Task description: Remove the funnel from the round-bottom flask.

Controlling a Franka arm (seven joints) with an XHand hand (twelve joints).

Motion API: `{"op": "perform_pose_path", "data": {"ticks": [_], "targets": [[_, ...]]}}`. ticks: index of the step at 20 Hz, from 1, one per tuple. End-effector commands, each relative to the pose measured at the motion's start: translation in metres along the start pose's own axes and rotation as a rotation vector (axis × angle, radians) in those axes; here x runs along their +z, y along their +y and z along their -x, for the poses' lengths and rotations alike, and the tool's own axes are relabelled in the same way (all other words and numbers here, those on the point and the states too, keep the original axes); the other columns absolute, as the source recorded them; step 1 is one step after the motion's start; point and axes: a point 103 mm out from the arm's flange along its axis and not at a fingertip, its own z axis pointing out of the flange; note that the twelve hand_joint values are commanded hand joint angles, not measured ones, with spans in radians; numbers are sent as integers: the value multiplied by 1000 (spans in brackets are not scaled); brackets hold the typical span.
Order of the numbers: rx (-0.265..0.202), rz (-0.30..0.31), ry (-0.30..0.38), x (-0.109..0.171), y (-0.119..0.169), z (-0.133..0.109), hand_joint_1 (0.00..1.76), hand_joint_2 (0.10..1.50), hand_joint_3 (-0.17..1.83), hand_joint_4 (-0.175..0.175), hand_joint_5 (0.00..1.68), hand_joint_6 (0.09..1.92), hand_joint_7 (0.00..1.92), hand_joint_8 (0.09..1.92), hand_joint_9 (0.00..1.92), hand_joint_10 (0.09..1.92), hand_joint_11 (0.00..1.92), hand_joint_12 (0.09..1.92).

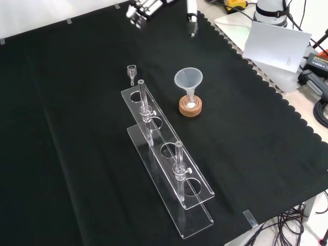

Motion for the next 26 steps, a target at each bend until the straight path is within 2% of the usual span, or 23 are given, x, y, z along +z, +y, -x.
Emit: {"op": "perform_pose_path", "data": {"ticks": [1,4,7,11,14,19,26], "targets": [[-116,-160,-4,-6,0,-47,370,603,32,30,0,87,26,87,1,87,0,438],[-157,-261,-50,-7,1,-58,354,589,15,11,0,87,2,87,0,87,0,352],[-188,-340,-96,-6,4,-65,350,570,2,-11,0,87,0,87,0,87,0,449],[-219,-379,-130,-9,7,-71,366,554,-5,-42,0,87,0,87,0,87,0,510],[-237,-412,-157,-11,8,-75,473,584,8,-62,0,87,16,87,0,87,0,553],[-215,-398,-171,-12,2,-80,523,594,10,-73,0,87,46,87,0,87,0,585],[-184,-388,-203,7,6,-86,533,588,6,-79,0,87,65,87,0,87,0,595]]}}
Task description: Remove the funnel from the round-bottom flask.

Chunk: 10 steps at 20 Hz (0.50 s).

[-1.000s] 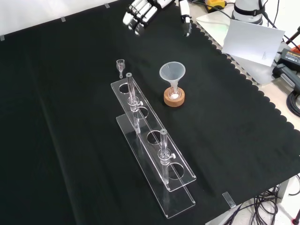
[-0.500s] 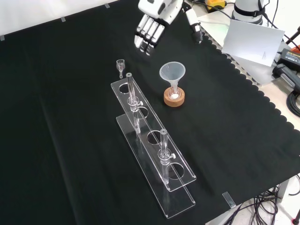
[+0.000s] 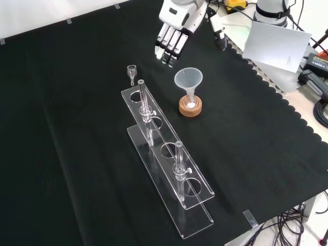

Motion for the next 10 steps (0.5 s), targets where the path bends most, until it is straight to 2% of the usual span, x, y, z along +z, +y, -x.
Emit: {"op": "perform_pose_path", "data": {"ticks": [1,10], "targets": [[31,7,-20,14,13,-6,536,587,5,-79,0,87,65,87,0,87,0,596],[77,-18,-33,37,35,3,609,597,8,-98,0,87,53,87,0,87,0,580]]}}
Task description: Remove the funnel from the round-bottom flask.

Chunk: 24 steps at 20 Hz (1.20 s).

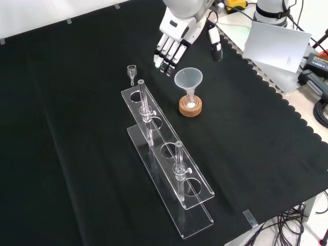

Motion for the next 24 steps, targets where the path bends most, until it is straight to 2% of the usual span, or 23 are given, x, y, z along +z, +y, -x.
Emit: {"op": "perform_pose_path", "data": {"ticks": [1,8,17,24], "targets": [[39,-27,-8,16,15,8,615,598,8,-101,0,87,50,87,0,87,0,564],[48,-61,7,29,24,12,645,604,8,-105,0,87,59,87,0,87,0,500],[128,-103,114,31,21,11,643,605,8,-109,0,87,92,89,1,87,0,490],[122,-127,130,35,26,5,637,607,8,-110,0,87,99,102,8,87,0,481]]}}
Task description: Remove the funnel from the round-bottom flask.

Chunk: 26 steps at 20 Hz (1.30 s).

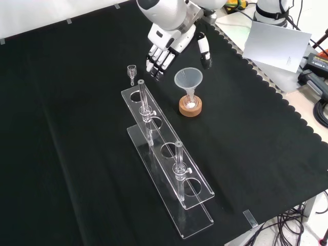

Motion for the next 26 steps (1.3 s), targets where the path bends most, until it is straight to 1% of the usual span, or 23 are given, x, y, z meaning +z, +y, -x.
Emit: {"op": "perform_pose_path", "data": {"ticks": [1,5,7,8,9,12,14,16,18,20,22,26], "targets": [[6,-36,27,6,5,-9,637,607,8,-110,0,87,99,104,9,87,0,480],[-3,-45,33,9,5,-13,636,608,8,-110,0,87,100,108,11,87,0,475],[1,-50,36,12,8,-13,635,609,9,-110,0,87,100,110,12,87,0,473],[5,-56,48,13,10,-13,634,609,9,-110,0,87,100,110,12,87,0,471],[3,-60,43,15,11,-13,634,610,9,-110,0,87,100,111,12,87,0,470],[-10,-62,45,17,14,-16,631,611,9,-106,0,87,164,149,41,87,0,466],[-18,-68,44,19,14,-16,628,613,7,-104,0,87,148,234,43,87,0,508],[-20,-72,42,20,14,-16,623,614,4,-103,0,87,74,421,14,148,0,531],[-17,-74,48,22,16,-16,621,614,2,-103,0,87,34,519,3,191,0,542],[-20,-83,51,25,18,-16,620,614,2,-103,0,87,18,561,0,215,0,551],[-21,-76,53,25,18,-17,619,614,2,-100,0,87,4,601,0,243,0,571],[-21,-80,56,23,18,-16,618,615,1,-95,0,87,0,629,0,307,0,607]]}}
